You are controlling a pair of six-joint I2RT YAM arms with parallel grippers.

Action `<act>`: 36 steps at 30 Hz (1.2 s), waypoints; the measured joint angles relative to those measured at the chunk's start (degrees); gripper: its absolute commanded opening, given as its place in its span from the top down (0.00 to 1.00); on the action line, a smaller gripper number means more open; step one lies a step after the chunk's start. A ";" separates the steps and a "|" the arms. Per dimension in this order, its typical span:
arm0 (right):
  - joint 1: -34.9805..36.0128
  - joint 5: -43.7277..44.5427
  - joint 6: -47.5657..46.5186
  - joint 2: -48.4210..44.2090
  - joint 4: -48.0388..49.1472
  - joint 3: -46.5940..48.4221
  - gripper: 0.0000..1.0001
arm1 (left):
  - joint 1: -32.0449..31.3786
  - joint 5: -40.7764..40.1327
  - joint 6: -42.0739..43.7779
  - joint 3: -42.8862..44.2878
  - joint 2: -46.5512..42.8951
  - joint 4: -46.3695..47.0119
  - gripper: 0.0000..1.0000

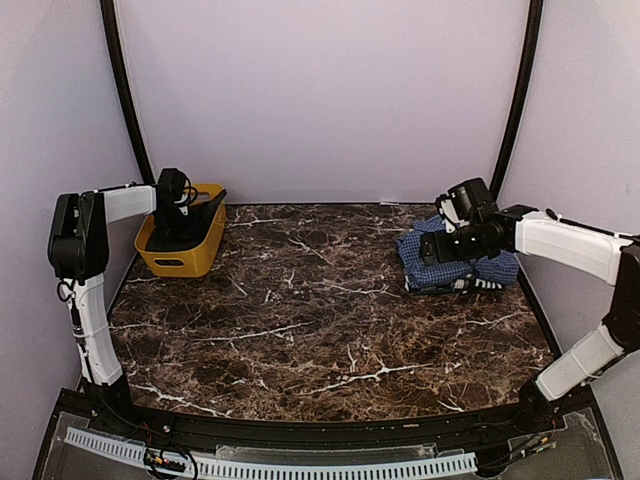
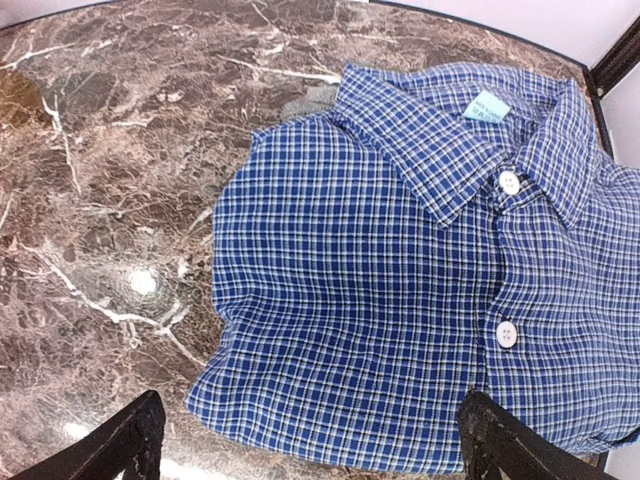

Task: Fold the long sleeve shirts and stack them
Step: Pick up the crumpled shirt from the bin, then place the crumpled shirt at the center of the board.

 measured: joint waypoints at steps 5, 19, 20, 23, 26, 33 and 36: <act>0.00 -0.90 0.00 -2.89 -0.20 0.00 0.01 | 0.50 1.07 -0.04 1.81 2.64 0.22 0.99; 0.00 -2.67 0.46 -9.68 -1.53 -0.50 0.01 | -4.13 16.68 -6.47 11.93 -30.10 7.69 1.00; 0.00 -2.62 0.46 -10.10 -1.53 -0.50 0.01 | -6.43 18.88 -7.30 13.92 -32.20 9.25 1.00; 0.00 -2.56 0.48 -10.93 -1.55 -0.50 0.01 | -12.52 25.03 -9.79 17.09 -36.26 13.05 1.00; 0.00 -2.21 0.59 -11.69 -1.70 -0.50 0.01 | -17.73 29.14 -11.37 17.79 -37.18 15.26 0.98; -0.17 -1.31 1.05 -15.45 -3.06 -0.52 0.01 | -26.23 32.89 -12.24 10.62 -28.57 17.29 0.68; -0.39 -1.22 1.29 -16.81 -3.63 -0.52 0.01 | -29.55 33.44 -11.65 5.07 -21.07 16.85 0.43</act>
